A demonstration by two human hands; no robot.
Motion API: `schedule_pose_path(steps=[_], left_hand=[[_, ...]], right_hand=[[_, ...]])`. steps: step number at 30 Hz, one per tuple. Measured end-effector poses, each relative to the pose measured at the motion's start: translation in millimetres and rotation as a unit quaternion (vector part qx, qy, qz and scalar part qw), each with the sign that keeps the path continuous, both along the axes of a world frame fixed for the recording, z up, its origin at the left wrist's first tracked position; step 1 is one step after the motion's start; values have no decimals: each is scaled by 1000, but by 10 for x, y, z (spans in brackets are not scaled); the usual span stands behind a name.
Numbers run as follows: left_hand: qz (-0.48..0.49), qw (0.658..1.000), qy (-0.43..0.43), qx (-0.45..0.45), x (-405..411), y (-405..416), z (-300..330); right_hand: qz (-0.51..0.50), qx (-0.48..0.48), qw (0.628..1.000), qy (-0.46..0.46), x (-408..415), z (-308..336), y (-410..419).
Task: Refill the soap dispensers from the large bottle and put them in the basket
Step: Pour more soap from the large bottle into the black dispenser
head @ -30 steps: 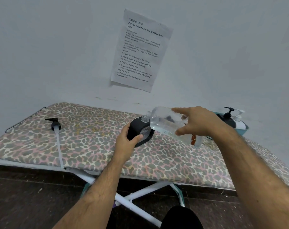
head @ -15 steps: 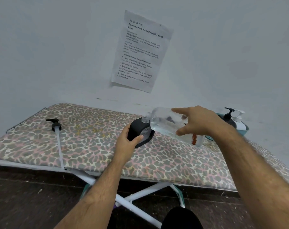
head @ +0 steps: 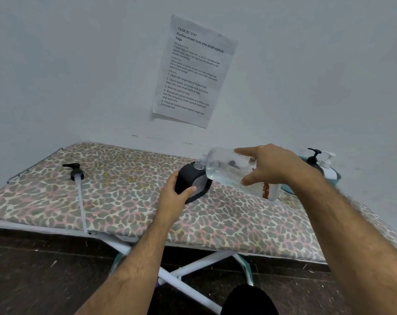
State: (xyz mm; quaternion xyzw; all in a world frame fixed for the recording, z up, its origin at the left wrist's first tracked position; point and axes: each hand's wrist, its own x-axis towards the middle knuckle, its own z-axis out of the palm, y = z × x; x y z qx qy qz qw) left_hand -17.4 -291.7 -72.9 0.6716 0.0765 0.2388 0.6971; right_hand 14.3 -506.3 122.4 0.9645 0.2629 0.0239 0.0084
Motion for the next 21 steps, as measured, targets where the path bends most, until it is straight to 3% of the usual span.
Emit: schedule_pose_path(steps=[21], left_hand=[[4, 1000, 10, 10, -17, -8, 16]], right_hand=[[-12, -1, 1000, 20, -56, 48, 37]])
